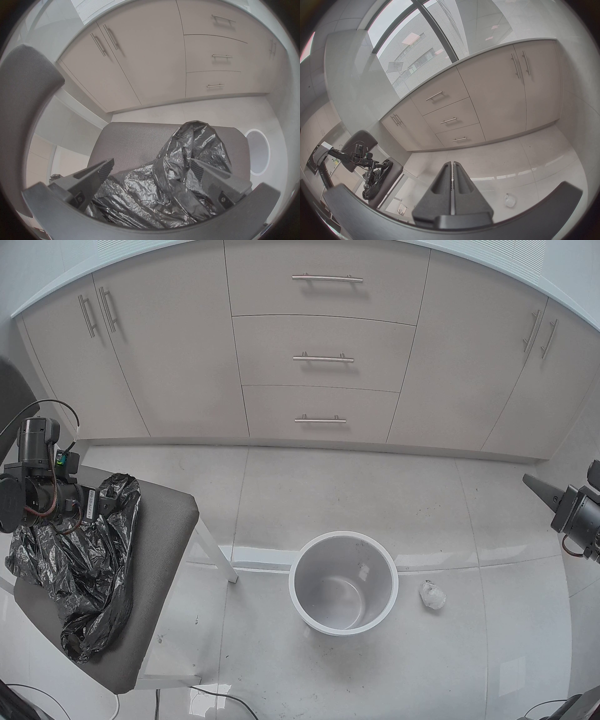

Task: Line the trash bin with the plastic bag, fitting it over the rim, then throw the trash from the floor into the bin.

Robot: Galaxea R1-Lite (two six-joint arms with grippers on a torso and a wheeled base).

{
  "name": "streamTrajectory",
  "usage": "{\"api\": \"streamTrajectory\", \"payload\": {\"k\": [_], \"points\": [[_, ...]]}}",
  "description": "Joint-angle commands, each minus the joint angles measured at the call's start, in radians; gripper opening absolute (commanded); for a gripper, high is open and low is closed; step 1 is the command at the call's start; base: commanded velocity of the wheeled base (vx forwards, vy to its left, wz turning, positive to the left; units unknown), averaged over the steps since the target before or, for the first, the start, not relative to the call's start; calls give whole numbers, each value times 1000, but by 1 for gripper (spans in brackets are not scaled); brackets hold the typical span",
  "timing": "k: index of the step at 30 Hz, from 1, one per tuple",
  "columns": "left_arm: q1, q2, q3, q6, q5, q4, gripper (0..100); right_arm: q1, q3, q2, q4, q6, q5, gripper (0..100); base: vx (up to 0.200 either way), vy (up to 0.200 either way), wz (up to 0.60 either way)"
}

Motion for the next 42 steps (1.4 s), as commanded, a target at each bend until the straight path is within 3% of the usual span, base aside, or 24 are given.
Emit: {"api": "streamTrajectory", "payload": {"k": [1, 11, 12, 26, 29, 33, 36, 38, 39, 40, 41, 42], "points": [[5, 43, -14, -1, 0, -9, 100, 1, 2, 4, 0, 0, 1, 0, 0, 0, 0], [3, 139, -35, 3, 8, -109, 100, 1, 5, 4, 0, 3, -1, 0, 0, 0, 0], [3, 139, -35, 3, 8, -109, 0, 1, 5, 4, 0, 3, -1, 0, 0, 0, 0], [-20, 88, 0, 6, -12, -114, 0, 1, 3, -2, -2, 9, -1, 0, 0, 0, 0], [-46, 43, 15, -11, -78, -115, 0, 1, 5, 2, -2, 9, -1, 0, 0, 0, 0], [-116, -13, 15, -145, -116, -115, 0, 1, 5, 4, -2, 9, -1, 0, 0, 0, 0], [-253, -102, -14, -396, -141, -115, 0, 1, 5, 16, -2, 9, 1, 0, 0, 0, 0], [-302, -119, -23, -461, -132, -115, 0, 1, 6, 19, -3, 9, -1, 0, 0, 0, 0], [-365, -134, -23, -539, -115, -128, 0, 2, 8, 22, -2, 9, 1, 0, 0, 0, 0], [-365, -134, -23, -539, -115, -128, 0, 2, 8, 22, -2, 9, 1, 0, 0, 0, 0], [-458, -153, -14, -629, -58, -193, 0, 5, 14, 36, -5, 9, 1, 0, 0, 0, 0], [-495, -154, -3, -656, -21, -235, 0, 10, 20, 39, -10, 9, 1, 0, 0, 0, 0]]}}
